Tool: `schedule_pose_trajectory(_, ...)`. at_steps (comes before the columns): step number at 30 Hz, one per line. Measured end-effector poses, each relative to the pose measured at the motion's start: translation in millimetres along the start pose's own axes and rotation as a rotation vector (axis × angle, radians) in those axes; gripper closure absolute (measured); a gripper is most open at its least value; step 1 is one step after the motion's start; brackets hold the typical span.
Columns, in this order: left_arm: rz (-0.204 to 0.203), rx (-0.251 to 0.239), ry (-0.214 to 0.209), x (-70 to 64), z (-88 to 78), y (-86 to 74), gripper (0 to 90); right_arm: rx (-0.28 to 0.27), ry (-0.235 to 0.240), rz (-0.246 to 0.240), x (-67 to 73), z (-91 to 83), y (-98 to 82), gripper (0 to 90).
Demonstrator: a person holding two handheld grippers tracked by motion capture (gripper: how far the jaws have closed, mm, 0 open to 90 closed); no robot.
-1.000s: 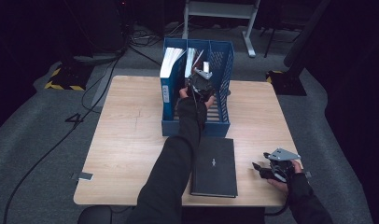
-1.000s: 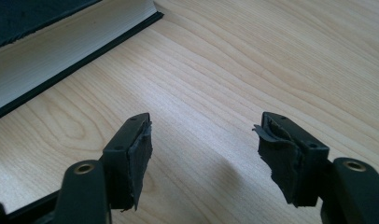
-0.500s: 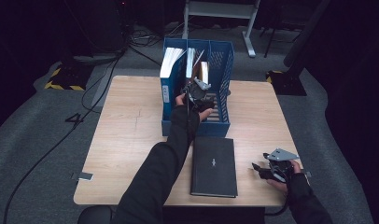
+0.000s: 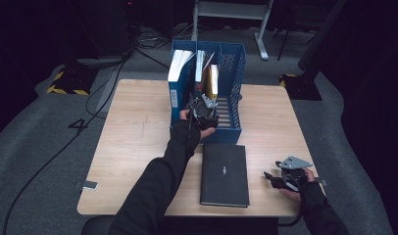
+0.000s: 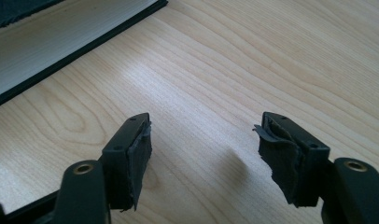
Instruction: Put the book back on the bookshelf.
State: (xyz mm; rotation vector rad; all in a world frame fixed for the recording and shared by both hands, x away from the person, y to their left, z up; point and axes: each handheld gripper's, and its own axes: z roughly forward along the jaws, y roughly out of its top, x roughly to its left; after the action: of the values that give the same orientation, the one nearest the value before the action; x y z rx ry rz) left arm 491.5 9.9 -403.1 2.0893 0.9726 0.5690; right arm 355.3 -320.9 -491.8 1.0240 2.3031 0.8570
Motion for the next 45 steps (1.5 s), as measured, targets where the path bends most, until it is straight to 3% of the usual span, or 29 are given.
schedule_pose_trajectory(3,0.011,0.018,0.013,1.9,3.5,0.7,61.1,0.001,-0.001,-0.003,0.7,0.1,0.2,35.3)
schedule_pose_trajectory(9,0.01,0.034,0.019,1.6,11.1,8.0,59.8,0.002,0.0,-0.003,0.3,0.5,-0.3,35.3)
schedule_pose_trajectory(14,-0.024,0.028,0.029,3.9,20.5,14.2,60.1,0.001,-0.003,-0.002,-0.1,0.1,-0.8,35.3)
schedule_pose_trajectory(18,-0.026,0.038,0.057,6.4,28.8,20.3,59.3,-0.001,-0.003,0.0,-1.1,-0.8,-0.7,35.3)
schedule_pose_trajectory(21,-0.007,0.042,0.086,4.8,33.0,23.2,59.2,-0.002,-0.005,-0.002,-1.8,-0.5,-1.0,35.3)
schedule_pose_trajectory(26,-0.001,0.047,0.096,3.1,33.5,20.9,56.2,-0.002,-0.006,-0.005,-1.9,-0.8,-1.2,35.3)
schedule_pose_trajectory(33,0.012,0.019,0.069,0.2,18.7,11.0,43.4,-0.001,-0.01,-0.002,-1.7,-0.6,-0.6,35.3)
schedule_pose_trajectory(42,0.129,-0.017,-0.01,-8.0,-25.1,-1.2,37.8,0.008,-0.006,0.001,-2.2,1.5,-1.3,35.0)
schedule_pose_trajectory(44,0.17,-0.004,-0.021,-11.4,-32.7,-6.6,36.9,0.008,-0.007,0.001,-1.6,1.4,-1.0,34.9)
schedule_pose_trajectory(45,0.17,-0.004,-0.021,-11.4,-32.7,-6.6,36.2,0.008,-0.007,0.001,-1.6,1.4,-1.0,34.9)
